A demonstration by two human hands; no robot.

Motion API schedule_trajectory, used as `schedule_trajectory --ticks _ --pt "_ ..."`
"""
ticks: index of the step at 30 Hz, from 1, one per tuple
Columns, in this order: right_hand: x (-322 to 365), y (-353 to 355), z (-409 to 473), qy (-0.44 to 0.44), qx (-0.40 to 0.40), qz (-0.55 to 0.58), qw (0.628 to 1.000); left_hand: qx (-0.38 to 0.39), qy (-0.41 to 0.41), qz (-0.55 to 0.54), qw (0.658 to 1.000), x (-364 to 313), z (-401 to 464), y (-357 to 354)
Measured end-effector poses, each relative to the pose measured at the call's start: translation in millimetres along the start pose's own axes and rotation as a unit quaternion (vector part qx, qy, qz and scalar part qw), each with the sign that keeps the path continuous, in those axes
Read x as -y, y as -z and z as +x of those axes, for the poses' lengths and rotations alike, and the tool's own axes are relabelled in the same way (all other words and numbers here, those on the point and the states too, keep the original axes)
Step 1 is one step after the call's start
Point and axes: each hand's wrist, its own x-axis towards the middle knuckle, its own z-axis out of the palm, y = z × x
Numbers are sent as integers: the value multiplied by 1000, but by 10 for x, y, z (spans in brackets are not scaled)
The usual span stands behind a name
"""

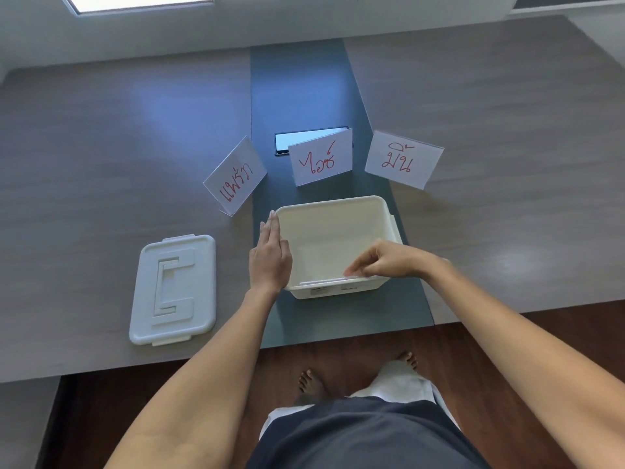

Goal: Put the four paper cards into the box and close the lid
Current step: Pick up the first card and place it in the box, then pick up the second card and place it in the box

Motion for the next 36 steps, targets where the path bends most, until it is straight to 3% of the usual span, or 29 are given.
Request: schedule_trajectory --ticks 4,7,11,16,28,31,36 --pt "21 105 69 12 -13 31 999 -5 -8 13 1000 -8 -6 2" --pt "80 246 110 42 -108 55 992 -9 -12 25 1000 -12 -3 0" --pt "155 485 204 102 -265 4 959 -12 -13 44 999 -7 -4 1" --pt "46 888 438 84 -342 -62 934 -9 -16 44 999 -24 -16 -4" --pt "-763 1656 954 -111 -365 -291 877 -11 -20 62 998 30 2 -44" --pt "-865 1752 1032 -146 -373 -305 864 -8 -23 68 997 44 10 -54" --pt "-909 1888 1167 -186 -347 -275 877 -3 -23 57 998 20 4 -44"
